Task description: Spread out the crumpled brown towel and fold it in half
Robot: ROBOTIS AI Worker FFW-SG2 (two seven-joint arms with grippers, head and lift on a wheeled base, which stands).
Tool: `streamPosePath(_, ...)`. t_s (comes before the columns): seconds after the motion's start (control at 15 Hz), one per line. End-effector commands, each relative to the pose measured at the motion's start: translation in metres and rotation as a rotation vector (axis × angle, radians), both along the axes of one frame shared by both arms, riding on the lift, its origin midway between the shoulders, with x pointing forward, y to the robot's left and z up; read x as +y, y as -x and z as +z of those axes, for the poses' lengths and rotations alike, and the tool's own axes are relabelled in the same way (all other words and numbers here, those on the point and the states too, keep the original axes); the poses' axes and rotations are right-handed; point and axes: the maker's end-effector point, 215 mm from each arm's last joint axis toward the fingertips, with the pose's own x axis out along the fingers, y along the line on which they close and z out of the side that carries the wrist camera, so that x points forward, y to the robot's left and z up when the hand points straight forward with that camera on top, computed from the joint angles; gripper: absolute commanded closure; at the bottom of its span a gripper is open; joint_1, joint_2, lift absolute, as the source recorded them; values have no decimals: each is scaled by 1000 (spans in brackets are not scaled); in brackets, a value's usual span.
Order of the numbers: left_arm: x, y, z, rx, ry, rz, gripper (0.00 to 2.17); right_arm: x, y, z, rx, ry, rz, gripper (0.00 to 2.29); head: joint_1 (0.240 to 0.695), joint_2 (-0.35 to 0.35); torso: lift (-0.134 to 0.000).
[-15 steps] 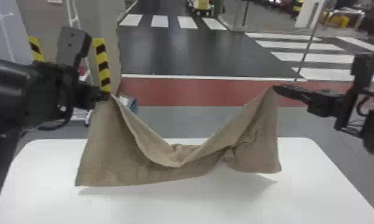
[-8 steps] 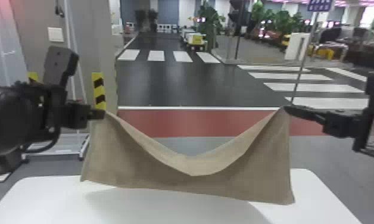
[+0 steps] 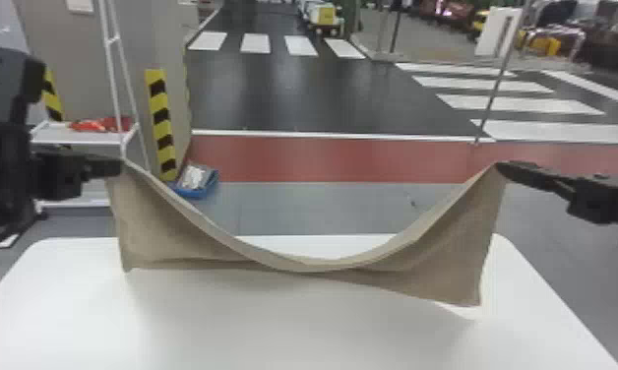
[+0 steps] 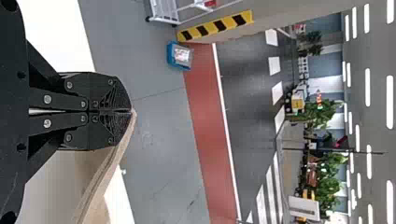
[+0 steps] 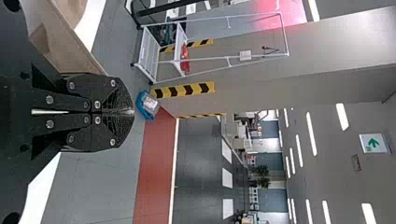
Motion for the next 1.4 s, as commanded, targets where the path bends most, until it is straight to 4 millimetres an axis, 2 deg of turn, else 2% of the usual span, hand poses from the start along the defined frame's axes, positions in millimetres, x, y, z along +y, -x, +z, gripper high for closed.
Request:
streamPosePath(0.0,-1,-14,20,-19,-5,-3,1703,4,-8,-2,13,29,-7,1193,445,-125,-124)
streamPosePath(0.13,-22,-41,15,-3,-14,-28,1703,10,-24,-19,54,46,-22,1193,428,-124,-124)
streamPosePath(0.2,-42,-59,14,-7,-2,-55,1703,15,-34,-25,73,50,-23,1193,423,-122,-124)
streamPosePath(0.33,-75,-86,14,-20,26,-94,1703,22,-51,-21,79,49,-29,1193,417,-135,-124)
streamPosePath(0.53,-100,-117,41,-84,42,-115,1703,23,-79,12,52,48,-50,1193,398,-152,-124)
streamPosePath(0.67,-102,-136,81,-126,60,-113,1703,6,-96,55,11,39,-87,1193,356,-163,-124)
streamPosePath(0.8,-102,-141,108,-155,83,-122,1703,-14,-102,89,-9,33,-124,1193,309,-170,-124)
streamPosePath(0.87,-101,-134,117,-168,102,-127,1703,-20,-101,95,-16,34,-128,1193,284,-175,-124)
streamPosePath(0.93,-100,-123,112,-158,131,-139,1703,-33,-91,89,-10,26,-136,1193,264,-180,-124)
streamPosePath(1.0,-83,-99,85,-104,155,-141,1706,-39,-74,72,-2,7,-125,1193,247,-184,-124)
streamPosePath(1.07,-65,-66,47,-57,185,-138,1703,-36,-47,44,29,-3,-102,1193,240,-195,-124)
streamPosePath(1.13,-42,-28,8,-23,190,-122,1703,-28,-13,11,53,8,-65,1193,257,-197,-124)
streamPosePath(1.27,3,49,-61,30,174,-71,1703,-5,56,-53,117,32,23,1193,333,-191,-124)
streamPosePath(1.33,17,81,-86,56,173,-53,1703,8,81,-71,109,46,73,1193,391,-178,-124)
